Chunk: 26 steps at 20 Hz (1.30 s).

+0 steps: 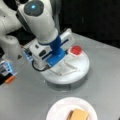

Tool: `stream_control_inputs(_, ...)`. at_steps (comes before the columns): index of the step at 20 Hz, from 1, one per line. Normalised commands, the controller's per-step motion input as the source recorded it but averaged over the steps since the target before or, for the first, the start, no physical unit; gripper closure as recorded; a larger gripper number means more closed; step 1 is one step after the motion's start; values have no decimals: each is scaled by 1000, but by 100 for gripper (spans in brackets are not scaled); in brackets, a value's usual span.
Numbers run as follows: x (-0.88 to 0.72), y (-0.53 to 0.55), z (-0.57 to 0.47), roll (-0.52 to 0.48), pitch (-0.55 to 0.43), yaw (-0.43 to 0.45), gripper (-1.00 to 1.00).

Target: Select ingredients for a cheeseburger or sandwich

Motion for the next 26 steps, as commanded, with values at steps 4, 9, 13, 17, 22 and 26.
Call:
stream_control_inputs(4, -236, 340, -19, -106, -146, 186, -100)
stream_control_inputs(9, -236, 268, -98, -72, -153, 213, -100)
stream_control_inputs(13, -206, 164, -196, -67, -178, 194, -100)
stream_control_inputs(17, -146, 103, -244, -105, -205, 183, -100)
stream_control_inputs(22, -117, 88, -246, -208, -200, 189, -100)
stream_control_inputs(26, -112, 58, -139, -189, -162, 216, -100)
